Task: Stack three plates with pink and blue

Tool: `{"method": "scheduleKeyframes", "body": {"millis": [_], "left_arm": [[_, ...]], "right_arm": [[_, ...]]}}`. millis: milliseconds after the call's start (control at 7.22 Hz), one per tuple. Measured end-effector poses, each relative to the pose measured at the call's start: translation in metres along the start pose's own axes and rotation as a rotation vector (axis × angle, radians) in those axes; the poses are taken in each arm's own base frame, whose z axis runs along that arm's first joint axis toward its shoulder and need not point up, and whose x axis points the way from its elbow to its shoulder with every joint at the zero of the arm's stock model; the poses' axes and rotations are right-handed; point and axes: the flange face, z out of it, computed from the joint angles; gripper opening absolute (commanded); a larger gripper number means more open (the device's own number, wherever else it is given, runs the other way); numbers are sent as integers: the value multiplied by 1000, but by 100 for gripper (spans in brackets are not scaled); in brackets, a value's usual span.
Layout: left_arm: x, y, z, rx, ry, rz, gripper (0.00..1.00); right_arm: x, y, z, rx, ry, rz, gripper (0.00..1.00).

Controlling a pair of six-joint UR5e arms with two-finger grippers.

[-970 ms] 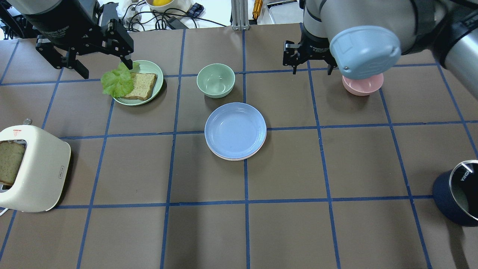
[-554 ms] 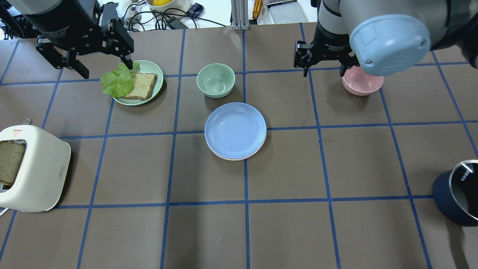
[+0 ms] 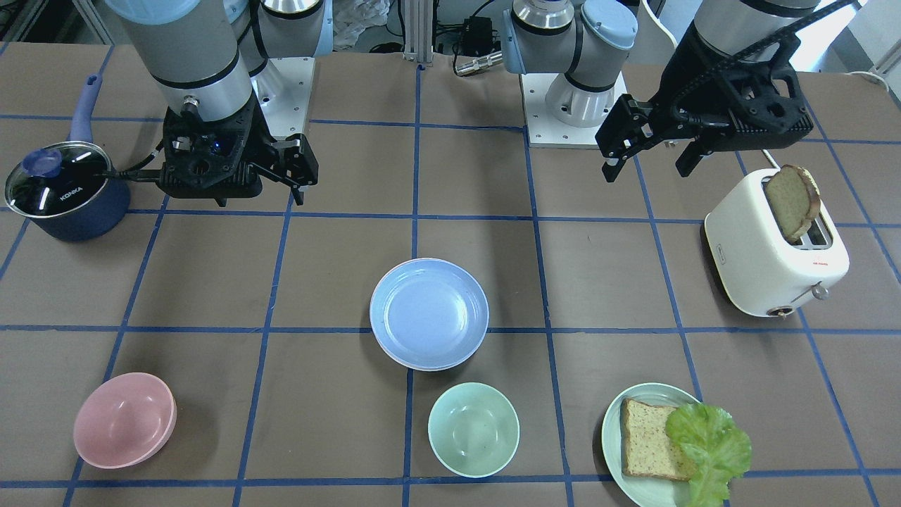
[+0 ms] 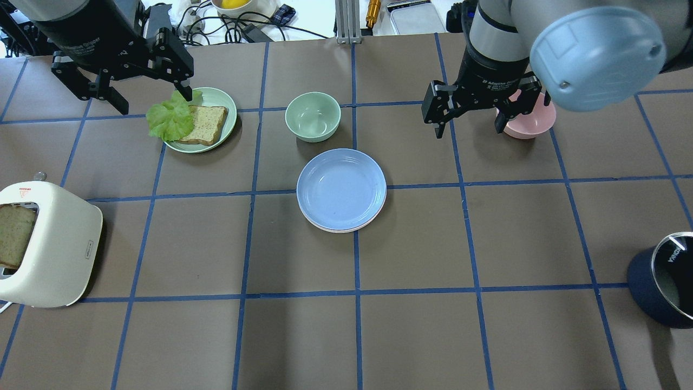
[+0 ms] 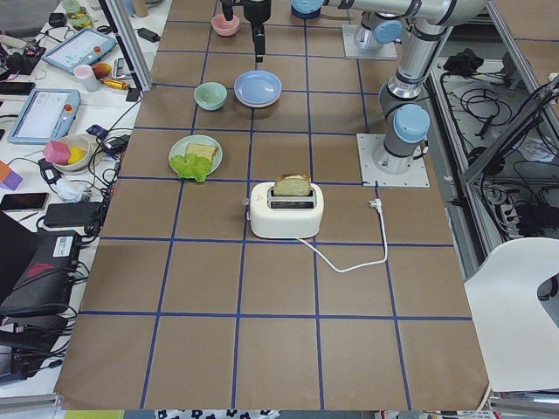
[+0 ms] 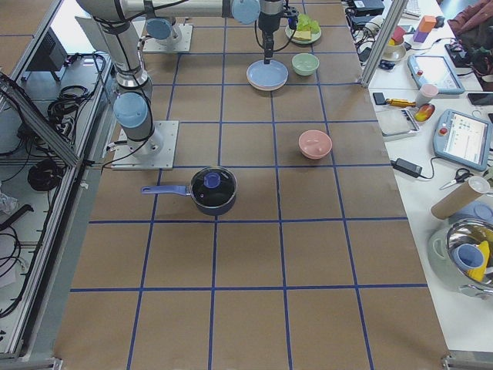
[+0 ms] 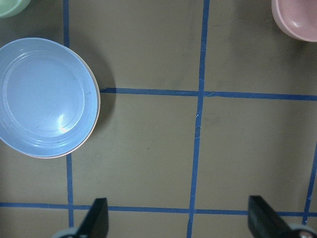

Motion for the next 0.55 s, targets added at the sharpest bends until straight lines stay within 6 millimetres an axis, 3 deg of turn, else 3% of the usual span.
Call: {"method": "scheduleKeyframes", "body": {"millis": [554], "left_arm": [[-1, -2, 3, -8, -8, 89, 100]], "right_arm": [[-2, 5, -7, 10, -23, -21, 100]]}}
